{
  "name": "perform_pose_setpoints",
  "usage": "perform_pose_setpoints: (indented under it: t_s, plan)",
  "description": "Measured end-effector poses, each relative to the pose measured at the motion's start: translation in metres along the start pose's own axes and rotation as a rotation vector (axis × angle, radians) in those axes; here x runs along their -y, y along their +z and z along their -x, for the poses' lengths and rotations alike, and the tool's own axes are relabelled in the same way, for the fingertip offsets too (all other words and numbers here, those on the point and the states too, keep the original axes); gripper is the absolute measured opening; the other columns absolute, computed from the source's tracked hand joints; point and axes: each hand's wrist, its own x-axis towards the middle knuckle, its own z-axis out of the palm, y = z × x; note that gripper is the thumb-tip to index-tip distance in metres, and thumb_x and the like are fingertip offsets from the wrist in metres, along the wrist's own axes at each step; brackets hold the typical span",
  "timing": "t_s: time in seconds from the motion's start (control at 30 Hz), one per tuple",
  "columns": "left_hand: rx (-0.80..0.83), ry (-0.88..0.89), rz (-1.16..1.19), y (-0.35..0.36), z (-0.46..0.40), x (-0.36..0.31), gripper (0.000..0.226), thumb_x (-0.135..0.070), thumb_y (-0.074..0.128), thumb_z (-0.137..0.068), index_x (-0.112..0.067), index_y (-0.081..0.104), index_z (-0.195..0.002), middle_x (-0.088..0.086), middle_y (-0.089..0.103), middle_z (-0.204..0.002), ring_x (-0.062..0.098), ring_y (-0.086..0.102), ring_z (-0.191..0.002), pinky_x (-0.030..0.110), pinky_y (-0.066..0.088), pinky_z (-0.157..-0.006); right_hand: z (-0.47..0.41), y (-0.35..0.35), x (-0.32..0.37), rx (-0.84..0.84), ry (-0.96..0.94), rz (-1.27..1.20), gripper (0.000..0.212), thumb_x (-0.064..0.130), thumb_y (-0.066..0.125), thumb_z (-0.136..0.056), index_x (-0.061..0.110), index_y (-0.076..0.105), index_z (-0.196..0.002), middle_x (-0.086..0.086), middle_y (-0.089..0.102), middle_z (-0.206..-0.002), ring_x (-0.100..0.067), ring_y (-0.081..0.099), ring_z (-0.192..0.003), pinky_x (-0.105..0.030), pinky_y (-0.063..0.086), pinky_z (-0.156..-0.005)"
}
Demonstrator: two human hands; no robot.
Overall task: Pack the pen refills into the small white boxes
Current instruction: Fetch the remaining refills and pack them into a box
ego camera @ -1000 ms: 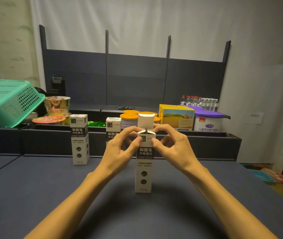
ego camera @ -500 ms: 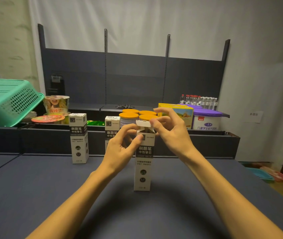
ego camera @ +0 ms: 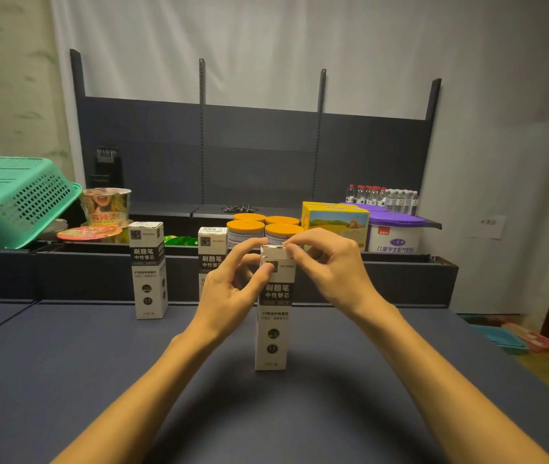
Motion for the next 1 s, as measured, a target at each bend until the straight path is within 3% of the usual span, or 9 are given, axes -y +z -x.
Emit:
perform_pose_setpoints:
  t_s: [0.07, 0.23, 0.37, 0.53, 0.6, 0.67, 0.8, 0.9, 1.0]
  plan:
    - [-0.004, -0.001, 0.010, 0.001, 0.000, 0.000, 0.037, -0.040, 0.057, -0.088, -0.036, 0.049, -0.125, -0.027, 0.064, -0.105, 0.007, 0.065, -0.090, 0.026, 0.058, -0.068, 0.000, 0.000, 0.001, 0.005, -0.024, 0.016, 0.013, 0.016, 0.065, -0.091, 0.008, 0.072, -0.099, -0.003, 0.069, -0.099, -0.009, 0.060, -0.088, -0.017, 0.052, -0.063]
    - [-0.014, -0.011, 0.025, 0.002, 0.002, 0.002, 0.031, -0.049, 0.054, -0.085, -0.039, 0.052, -0.114, -0.012, 0.067, -0.105, 0.024, 0.066, -0.088, 0.045, 0.059, -0.066, 0.004, 0.000, -0.001, 0.015, -0.024, 0.017, 0.015, 0.016, 0.066, -0.090, 0.008, 0.074, -0.099, -0.003, 0.068, -0.100, -0.009, 0.061, -0.087, -0.017, 0.053, -0.064]
    - [-0.033, -0.017, 0.026, 0.004, 0.002, 0.003, 0.029, -0.050, 0.054, -0.086, -0.037, 0.052, -0.112, -0.009, 0.068, -0.100, 0.028, 0.066, -0.086, 0.049, 0.058, -0.065, 0.008, 0.001, -0.002, 0.036, -0.020, 0.020, 0.016, 0.017, 0.066, -0.091, 0.008, 0.074, -0.101, -0.002, 0.066, -0.102, -0.013, 0.062, -0.087, -0.016, 0.053, -0.065]
    - [-0.031, -0.016, 0.017, 0.004, 0.002, 0.004, 0.030, -0.049, 0.054, -0.086, -0.036, 0.052, -0.113, -0.007, 0.068, -0.101, 0.027, 0.066, -0.085, 0.046, 0.059, -0.065, 0.009, 0.001, -0.001, 0.026, -0.028, 0.041, 0.016, 0.018, 0.064, -0.092, 0.010, 0.073, -0.103, -0.001, 0.064, -0.105, -0.012, 0.061, -0.087, -0.017, 0.054, -0.067]
    - [-0.022, 0.001, -0.001, 0.005, 0.004, 0.003, 0.034, -0.048, 0.055, -0.086, -0.036, 0.050, -0.117, -0.011, 0.068, -0.103, 0.022, 0.067, -0.083, 0.037, 0.059, -0.065, 0.012, 0.002, -0.001, 0.017, -0.034, 0.051, 0.018, 0.019, 0.064, -0.092, 0.011, 0.070, -0.107, 0.001, 0.063, -0.106, -0.010, 0.060, -0.081, -0.014, 0.051, -0.062]
    - [-0.011, 0.008, -0.045, 0.005, 0.006, 0.005, 0.043, -0.045, 0.061, -0.086, -0.038, 0.045, -0.126, -0.018, 0.067, -0.103, 0.015, 0.066, -0.077, 0.027, 0.057, -0.065, 0.015, 0.001, -0.003, 0.004, -0.038, 0.068, 0.022, 0.020, 0.064, -0.092, 0.013, 0.066, -0.113, 0.002, 0.063, -0.109, -0.009, 0.058, -0.071, -0.012, 0.048, -0.057]
    - [0.008, -0.074, -0.093, 0.004, 0.015, 0.012, 0.067, -0.031, 0.069, -0.084, -0.036, 0.031, -0.139, -0.022, 0.064, -0.102, 0.010, 0.064, -0.077, 0.022, 0.056, -0.070, 0.022, -0.009, -0.014, 0.013, 0.000, 0.182, 0.029, 0.024, 0.062, -0.093, 0.016, 0.061, -0.120, 0.003, 0.062, -0.110, -0.012, 0.057, -0.066, -0.021, 0.052, -0.059]
    - [0.080, -0.124, -0.170, 0.002, 0.024, 0.019, 0.062, -0.038, 0.071, -0.082, -0.044, 0.033, -0.131, -0.024, 0.060, -0.107, -0.001, 0.057, -0.093, 0.020, 0.050, -0.075, 0.029, -0.017, -0.026, 0.082, 0.040, 0.321, 0.033, 0.029, 0.060, -0.094, 0.019, 0.058, -0.125, 0.005, 0.061, -0.113, -0.005, 0.055, -0.067, -0.029, 0.054, -0.065]
    - [0.216, -0.192, -0.312, -0.001, 0.036, 0.032, 0.052, -0.054, 0.068, -0.078, -0.057, 0.033, -0.116, -0.027, 0.054, -0.108, -0.002, 0.051, -0.098, 0.023, 0.047, -0.081, 0.038, -0.023, -0.038, 0.161, 0.093, 0.423, 0.034, 0.032, 0.058, -0.094, 0.022, 0.057, -0.127, 0.007, 0.059, -0.118, -0.001, 0.050, -0.070, -0.022, 0.048, -0.067]
